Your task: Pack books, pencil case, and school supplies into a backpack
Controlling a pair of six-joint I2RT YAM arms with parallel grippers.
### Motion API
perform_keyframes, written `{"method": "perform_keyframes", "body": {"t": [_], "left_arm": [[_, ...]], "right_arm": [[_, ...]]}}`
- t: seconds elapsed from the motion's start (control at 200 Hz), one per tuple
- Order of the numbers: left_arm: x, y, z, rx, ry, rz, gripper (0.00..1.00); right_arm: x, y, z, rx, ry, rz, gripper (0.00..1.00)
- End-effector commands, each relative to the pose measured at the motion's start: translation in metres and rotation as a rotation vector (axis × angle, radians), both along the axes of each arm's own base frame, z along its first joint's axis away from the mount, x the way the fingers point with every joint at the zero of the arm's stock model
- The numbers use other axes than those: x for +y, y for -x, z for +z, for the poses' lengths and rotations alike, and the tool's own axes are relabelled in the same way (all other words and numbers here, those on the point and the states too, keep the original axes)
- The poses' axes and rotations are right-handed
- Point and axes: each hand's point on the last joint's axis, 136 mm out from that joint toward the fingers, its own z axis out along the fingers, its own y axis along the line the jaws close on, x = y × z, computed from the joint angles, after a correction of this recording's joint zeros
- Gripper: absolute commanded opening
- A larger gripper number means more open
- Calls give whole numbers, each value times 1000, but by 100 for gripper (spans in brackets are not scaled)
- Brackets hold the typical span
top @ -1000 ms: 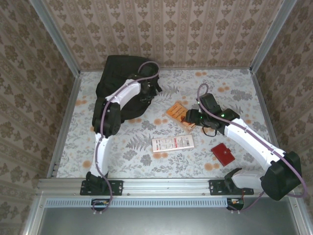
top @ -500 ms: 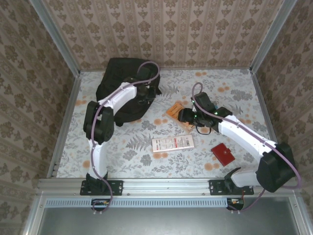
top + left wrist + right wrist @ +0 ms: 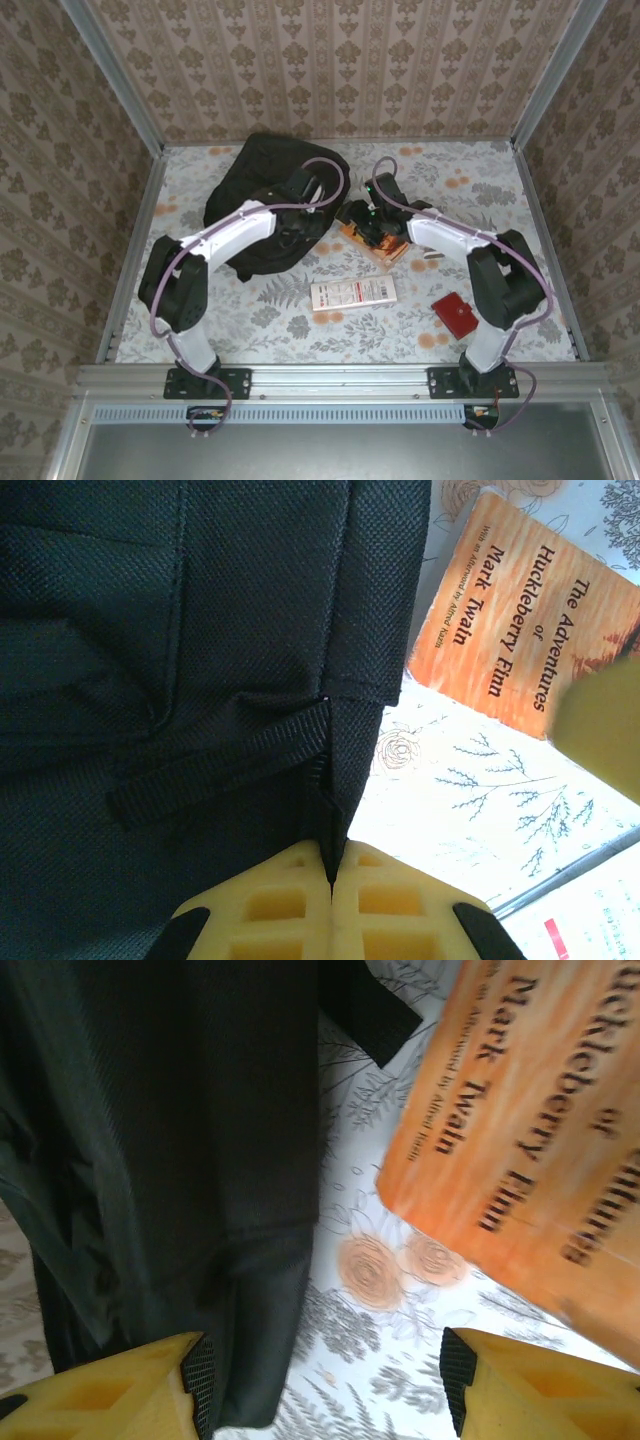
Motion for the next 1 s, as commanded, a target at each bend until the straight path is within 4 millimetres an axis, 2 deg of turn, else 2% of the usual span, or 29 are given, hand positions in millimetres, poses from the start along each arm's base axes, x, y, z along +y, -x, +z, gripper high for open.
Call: {"method": "perform_keyframes", "body": {"t": [0.0, 0.22, 0.425, 0.78, 0.88, 0.995], "left_arm": [[-12, -8, 22, -85, 79, -41, 0], [-16, -5, 17, -74, 105, -54, 0], [-26, -2, 22, -79, 153, -82, 0], [-27, 2, 28, -92, 172, -97, 0], [-27, 3, 29, -95, 176, -100, 0], [-28, 4, 29, -95, 178, -107, 0]], "right_arm": [[28, -21, 22, -16, -157, -24, 65], [43, -27, 29, -41, -208, -19, 65], [62, -30, 20, -16, -240, 1, 65], [99, -36, 2, 5, -259, 62, 65], [103, -36, -3, 9, -248, 64, 61], [106, -38, -7, 10, -241, 65, 43]]}}
